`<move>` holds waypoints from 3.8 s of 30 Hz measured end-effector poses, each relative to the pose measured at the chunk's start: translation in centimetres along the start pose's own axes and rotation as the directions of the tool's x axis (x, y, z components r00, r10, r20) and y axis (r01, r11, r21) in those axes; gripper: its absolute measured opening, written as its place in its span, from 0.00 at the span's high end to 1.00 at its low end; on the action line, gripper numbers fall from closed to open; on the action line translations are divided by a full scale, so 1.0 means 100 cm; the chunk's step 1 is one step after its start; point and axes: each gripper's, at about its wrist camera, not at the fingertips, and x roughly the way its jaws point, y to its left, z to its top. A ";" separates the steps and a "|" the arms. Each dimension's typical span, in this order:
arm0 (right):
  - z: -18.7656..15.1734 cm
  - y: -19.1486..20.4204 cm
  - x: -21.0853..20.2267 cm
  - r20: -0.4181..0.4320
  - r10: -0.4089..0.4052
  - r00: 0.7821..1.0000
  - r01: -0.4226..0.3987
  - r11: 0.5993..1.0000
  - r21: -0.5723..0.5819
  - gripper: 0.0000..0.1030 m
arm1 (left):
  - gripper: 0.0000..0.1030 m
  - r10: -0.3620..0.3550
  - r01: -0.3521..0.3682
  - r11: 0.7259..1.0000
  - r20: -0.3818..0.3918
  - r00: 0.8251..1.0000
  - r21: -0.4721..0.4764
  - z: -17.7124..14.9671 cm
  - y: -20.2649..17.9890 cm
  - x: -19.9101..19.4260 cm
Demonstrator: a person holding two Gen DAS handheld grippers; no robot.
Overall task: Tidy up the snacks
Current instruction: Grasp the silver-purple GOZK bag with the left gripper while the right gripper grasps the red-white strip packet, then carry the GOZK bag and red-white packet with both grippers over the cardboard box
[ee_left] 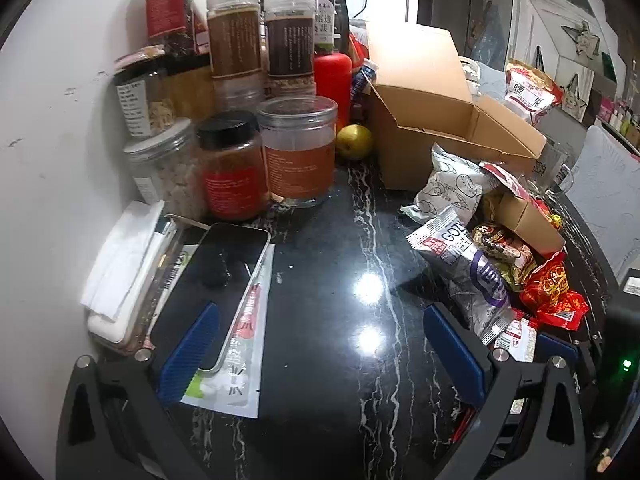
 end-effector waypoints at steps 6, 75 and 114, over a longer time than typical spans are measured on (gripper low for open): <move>-0.007 -0.021 -0.015 0.028 0.017 0.999 -0.016 0.999 -0.028 0.45 | 0.00 -0.050 0.050 0.999 -0.016 0.999 0.009 0.002 -0.013 0.007; -0.008 -0.071 -0.043 0.208 0.250 0.946 -0.251 0.968 -0.018 0.56 | 0.72 -0.274 0.267 0.958 0.053 0.960 0.102 0.016 -0.068 -0.002; 0.177 -0.135 -0.122 0.613 0.178 0.769 -0.131 0.984 -0.122 0.56 | 0.72 -0.368 0.307 0.927 0.372 0.852 0.214 0.198 -0.107 -0.011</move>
